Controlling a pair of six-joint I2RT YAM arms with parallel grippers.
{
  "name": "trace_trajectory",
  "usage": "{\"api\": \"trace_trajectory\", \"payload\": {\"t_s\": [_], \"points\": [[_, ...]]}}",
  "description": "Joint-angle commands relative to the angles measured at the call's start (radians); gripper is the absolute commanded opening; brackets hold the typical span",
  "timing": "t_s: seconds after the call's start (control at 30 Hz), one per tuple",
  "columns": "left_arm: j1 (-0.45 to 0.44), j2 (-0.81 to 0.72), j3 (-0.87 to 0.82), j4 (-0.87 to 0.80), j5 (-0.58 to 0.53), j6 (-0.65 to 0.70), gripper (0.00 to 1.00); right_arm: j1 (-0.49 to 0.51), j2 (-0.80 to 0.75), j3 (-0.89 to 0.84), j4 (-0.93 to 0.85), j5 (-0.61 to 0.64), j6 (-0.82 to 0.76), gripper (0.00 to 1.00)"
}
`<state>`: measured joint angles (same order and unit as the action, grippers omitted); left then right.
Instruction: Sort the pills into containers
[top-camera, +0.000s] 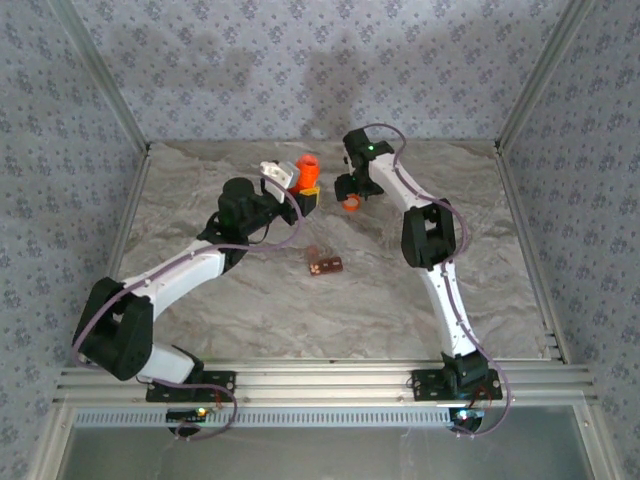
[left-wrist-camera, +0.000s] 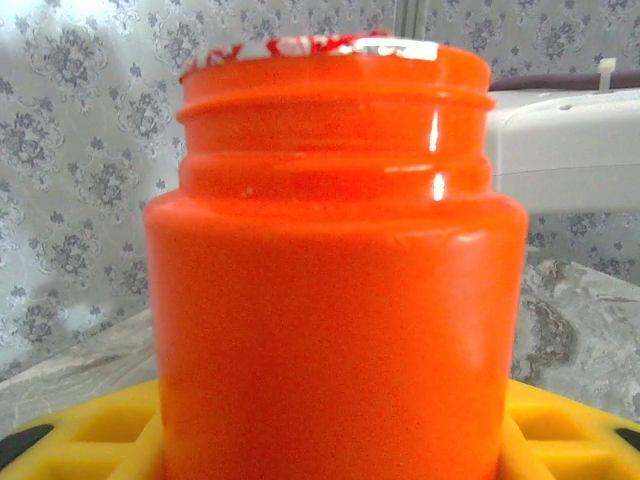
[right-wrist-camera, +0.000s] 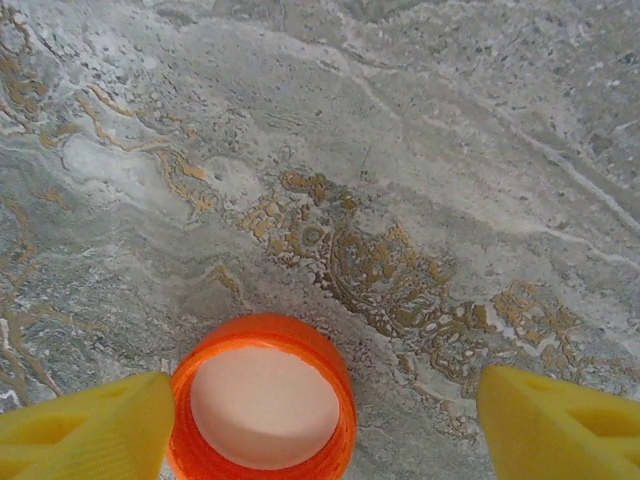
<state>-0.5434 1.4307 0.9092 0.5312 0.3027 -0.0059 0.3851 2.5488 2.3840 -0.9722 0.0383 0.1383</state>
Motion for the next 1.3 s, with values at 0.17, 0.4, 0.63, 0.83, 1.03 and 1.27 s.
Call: {"api": "trace_trajectory", "payload": {"t_s": [0.17,0.4,0.63,0.83,1.03,1.27], "points": [[0.005,0.021,0.015,0.065,0.029,-0.023,0.0,0.02,0.012,-0.016,-0.028,-0.016,-0.026,0.78],[0.005,0.027,0.029,0.055,0.033,-0.027,0.0,0.022,-0.039,-0.099,-0.01,-0.041,-0.033,0.65],[0.004,0.022,0.03,0.04,0.036,-0.034,0.0,0.014,-0.174,-0.326,0.092,-0.068,-0.014,0.52],[0.004,0.012,0.027,0.025,0.035,-0.04,0.0,0.022,-0.357,-0.601,0.187,-0.102,-0.018,0.51],[0.002,-0.009,0.016,0.014,0.032,-0.042,0.0,0.025,-0.518,-0.859,0.224,-0.108,-0.028,0.52],[-0.006,-0.016,0.008,0.006,0.026,-0.041,0.0,0.032,-0.567,-0.993,0.251,-0.064,-0.034,0.55]]}}
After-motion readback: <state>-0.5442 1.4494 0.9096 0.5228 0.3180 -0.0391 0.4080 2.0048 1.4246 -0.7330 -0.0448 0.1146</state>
